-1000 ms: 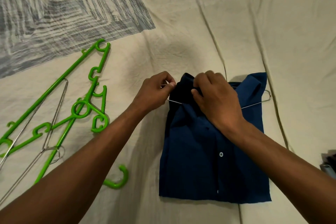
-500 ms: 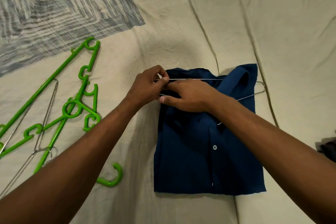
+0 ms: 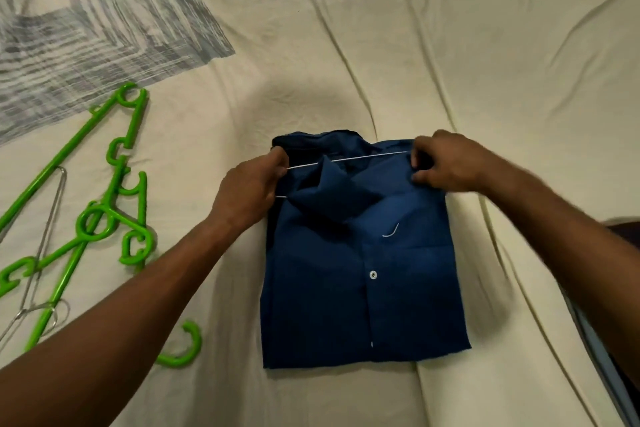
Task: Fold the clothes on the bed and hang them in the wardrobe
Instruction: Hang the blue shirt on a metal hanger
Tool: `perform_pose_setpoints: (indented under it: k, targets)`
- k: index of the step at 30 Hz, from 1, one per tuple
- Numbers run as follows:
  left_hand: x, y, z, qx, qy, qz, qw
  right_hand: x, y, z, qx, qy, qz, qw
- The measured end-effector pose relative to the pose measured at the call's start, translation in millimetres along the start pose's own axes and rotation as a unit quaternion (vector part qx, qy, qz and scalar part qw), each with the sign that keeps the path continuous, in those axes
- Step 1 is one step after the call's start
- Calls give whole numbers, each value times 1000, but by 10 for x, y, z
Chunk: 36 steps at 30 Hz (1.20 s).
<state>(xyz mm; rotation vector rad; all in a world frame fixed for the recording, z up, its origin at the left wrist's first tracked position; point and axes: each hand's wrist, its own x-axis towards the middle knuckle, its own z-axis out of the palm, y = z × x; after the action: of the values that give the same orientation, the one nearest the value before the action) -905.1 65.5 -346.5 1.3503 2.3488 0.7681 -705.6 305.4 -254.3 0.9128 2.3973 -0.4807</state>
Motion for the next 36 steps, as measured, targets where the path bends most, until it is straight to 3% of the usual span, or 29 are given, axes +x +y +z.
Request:
perform_pose_setpoints:
  k: [6, 12, 14, 19, 22, 25, 26, 27, 28, 30, 32, 36]
  targets:
    - [-60, 32, 72, 69, -20, 24, 997, -640, -51, 354, 169, 182, 73, 966]
    - [-102, 41, 64, 101, -41, 48, 993, -998, -162, 734, 237, 231, 75, 941]
    - [-109, 36, 56, 102, -42, 54, 992, -996, -153, 780, 306, 252, 106, 912]
    - [-117, 20, 52, 123, -44, 64, 989, -784, -191, 515, 548, 268, 127, 782]
    - [-129, 27, 58, 137, -57, 60, 987, -619, -241, 197, 691, 238, 119, 672]
    - [-122, 21, 40, 136, -55, 55, 988, -463, -272, 12, 804, 206, 60, 554]
    - [-123, 41, 26, 128, -45, 61, 989, -430, -261, 4, 816, 204, 35, 540]
    - [-122, 65, 21, 120, -30, 68, 990, -418, -248, 17, 808, 209, 17, 551]
    - [-119, 75, 12, 114, -19, 65, 991, -405, -233, 66, 777, 221, 10, 590]
    - [-109, 65, 11, 101, -15, 36, 994, -441, -231, 233, 663, 263, 17, 700]
    - [-119, 82, -35, 58, -22, -2, 998, -537, -254, 470, 535, 299, 49, 789]
    - [-125, 259, -172, -139, -30, -88, 986, -783, -341, 1018, 318, 236, 70, 915]
